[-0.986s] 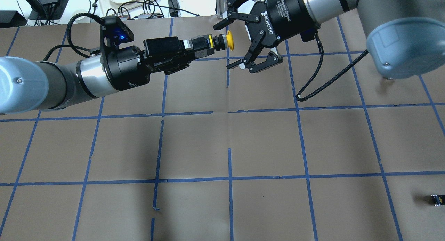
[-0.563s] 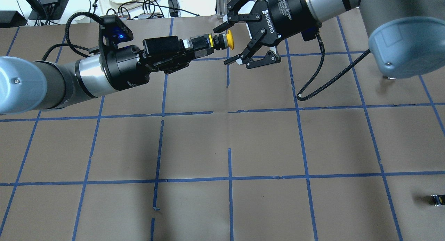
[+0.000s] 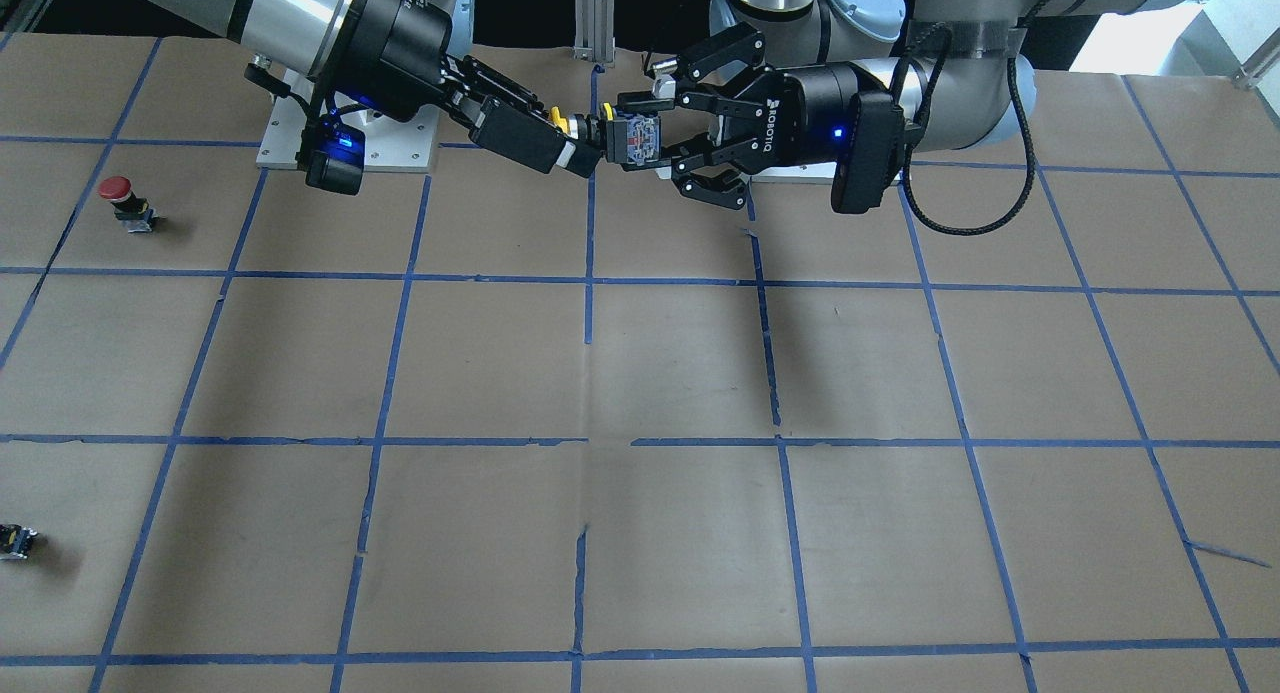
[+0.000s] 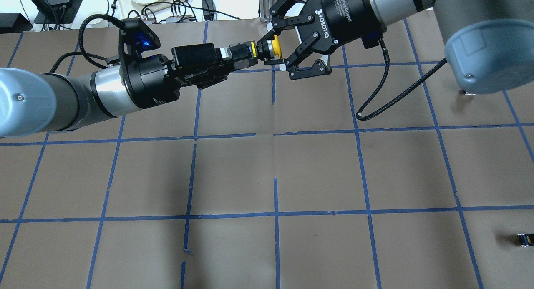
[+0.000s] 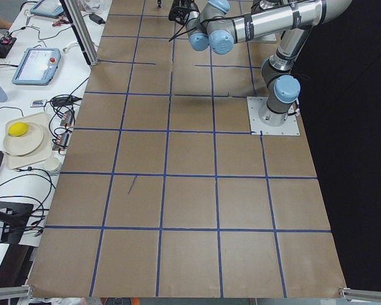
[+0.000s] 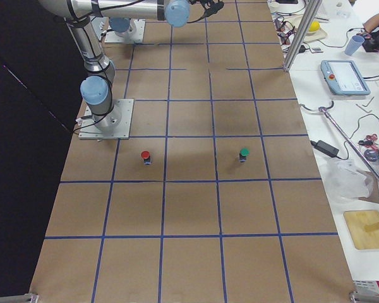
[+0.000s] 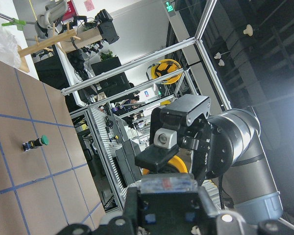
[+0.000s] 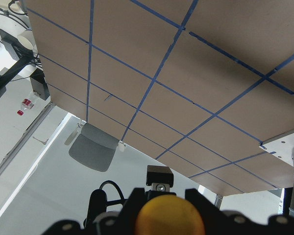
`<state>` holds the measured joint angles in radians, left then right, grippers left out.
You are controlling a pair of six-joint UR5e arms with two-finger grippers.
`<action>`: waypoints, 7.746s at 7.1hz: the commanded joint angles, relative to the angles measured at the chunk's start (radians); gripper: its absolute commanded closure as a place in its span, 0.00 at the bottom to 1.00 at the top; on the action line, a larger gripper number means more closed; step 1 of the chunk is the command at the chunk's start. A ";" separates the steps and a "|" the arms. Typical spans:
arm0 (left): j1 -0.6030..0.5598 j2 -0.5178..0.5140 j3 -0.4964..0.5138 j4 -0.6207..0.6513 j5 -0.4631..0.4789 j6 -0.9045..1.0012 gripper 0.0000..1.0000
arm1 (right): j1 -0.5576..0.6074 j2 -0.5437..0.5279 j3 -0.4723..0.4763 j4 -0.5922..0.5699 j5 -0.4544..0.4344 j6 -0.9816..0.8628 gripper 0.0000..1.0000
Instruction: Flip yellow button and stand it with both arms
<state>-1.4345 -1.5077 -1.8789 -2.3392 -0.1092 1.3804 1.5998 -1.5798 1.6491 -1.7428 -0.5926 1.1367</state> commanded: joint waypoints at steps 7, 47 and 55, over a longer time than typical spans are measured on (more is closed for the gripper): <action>0.031 -0.017 0.030 0.006 0.107 -0.006 0.00 | -0.147 0.010 0.005 0.008 -0.129 -0.266 0.70; -0.070 -0.100 0.409 0.735 1.717 -1.301 0.00 | -0.806 -0.308 0.244 0.109 -0.768 -1.946 0.00; -0.063 -0.095 0.413 0.738 1.715 -1.319 0.00 | -0.329 -0.154 0.051 0.129 -0.927 -1.315 0.00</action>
<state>-1.4973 -1.6056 -1.4594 -1.5991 1.6065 0.0688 1.1648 -1.7955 1.7729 -1.6272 -1.4569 -0.2640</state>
